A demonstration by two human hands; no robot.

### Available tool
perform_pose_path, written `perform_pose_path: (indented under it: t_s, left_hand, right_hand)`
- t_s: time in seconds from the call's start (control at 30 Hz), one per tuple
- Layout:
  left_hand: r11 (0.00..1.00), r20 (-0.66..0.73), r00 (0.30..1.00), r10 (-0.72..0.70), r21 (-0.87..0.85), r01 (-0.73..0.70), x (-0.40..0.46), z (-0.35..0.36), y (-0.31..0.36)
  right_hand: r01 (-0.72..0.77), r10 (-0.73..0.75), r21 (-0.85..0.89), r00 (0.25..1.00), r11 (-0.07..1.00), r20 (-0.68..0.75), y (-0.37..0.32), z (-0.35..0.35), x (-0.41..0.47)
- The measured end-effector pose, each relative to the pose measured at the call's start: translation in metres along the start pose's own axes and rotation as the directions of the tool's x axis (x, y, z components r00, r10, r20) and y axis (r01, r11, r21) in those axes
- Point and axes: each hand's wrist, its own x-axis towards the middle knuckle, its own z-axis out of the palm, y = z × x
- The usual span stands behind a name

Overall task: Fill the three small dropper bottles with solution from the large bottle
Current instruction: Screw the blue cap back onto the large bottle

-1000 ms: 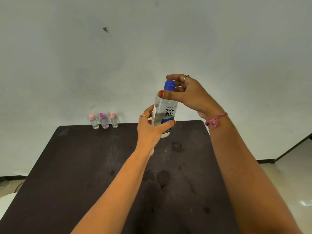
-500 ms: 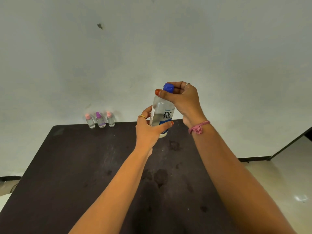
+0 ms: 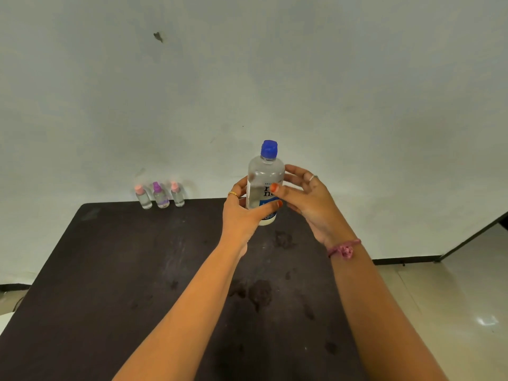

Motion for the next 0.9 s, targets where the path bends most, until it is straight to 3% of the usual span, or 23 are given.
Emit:
perform_pose_path:
  t_s: [0.23,0.67,0.9]
  left_hand:
    - [1.0,0.05,0.998,-0.024,0.008,0.024,0.019,0.002,-0.018]
    - [0.988,0.104,0.984,-0.146,0.065,0.14,0.093,0.026,-0.068]
    - [0.953,0.11,0.966,-0.233,0.221,0.205,0.133,0.039,-0.101]
  right_hand:
    - [-0.111,0.108,0.041,0.992,0.993,0.072,0.042,-0.014,0.01]
    - [-0.169,0.169,-0.003,0.985,0.986,-0.019,0.09,-0.032,0.084]
    - [-0.266,0.266,0.0,0.963,0.964,-0.039,0.123,-0.043,0.122]
